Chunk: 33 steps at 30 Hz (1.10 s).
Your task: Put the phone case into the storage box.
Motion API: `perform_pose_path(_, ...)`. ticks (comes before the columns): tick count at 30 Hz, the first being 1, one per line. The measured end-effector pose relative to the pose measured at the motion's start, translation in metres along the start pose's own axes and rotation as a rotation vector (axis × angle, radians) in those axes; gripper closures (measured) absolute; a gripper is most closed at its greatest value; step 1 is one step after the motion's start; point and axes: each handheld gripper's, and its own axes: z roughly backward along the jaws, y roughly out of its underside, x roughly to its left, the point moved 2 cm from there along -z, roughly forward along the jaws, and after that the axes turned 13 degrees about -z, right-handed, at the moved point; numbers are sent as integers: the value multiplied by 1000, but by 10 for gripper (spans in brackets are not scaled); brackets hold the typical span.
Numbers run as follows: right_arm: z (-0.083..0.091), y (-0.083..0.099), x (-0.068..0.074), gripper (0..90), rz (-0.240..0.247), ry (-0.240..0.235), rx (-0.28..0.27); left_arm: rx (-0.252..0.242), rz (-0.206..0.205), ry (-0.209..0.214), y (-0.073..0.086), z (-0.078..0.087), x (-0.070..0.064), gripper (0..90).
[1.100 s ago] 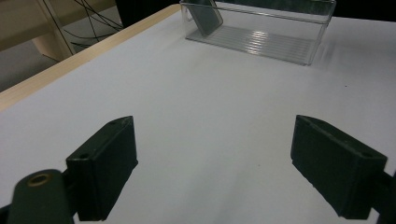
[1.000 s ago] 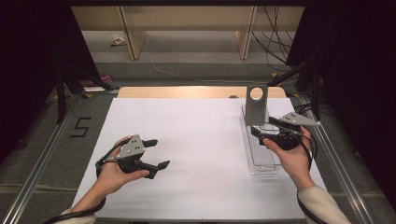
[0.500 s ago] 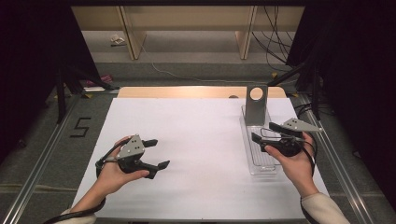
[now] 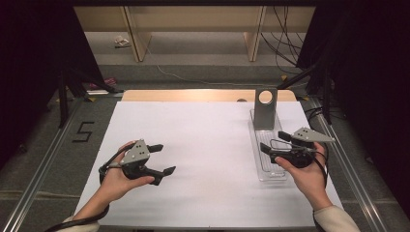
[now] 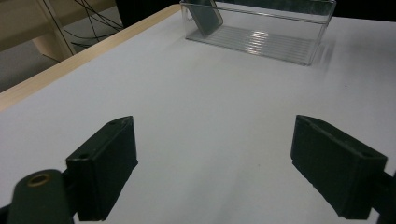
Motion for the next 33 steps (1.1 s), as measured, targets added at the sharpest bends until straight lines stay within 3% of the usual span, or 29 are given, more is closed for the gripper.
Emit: perform_pose_path(33, 14, 16, 5, 164, 22, -38, -22, -1, -2, 0, 0, 0, 0, 139)
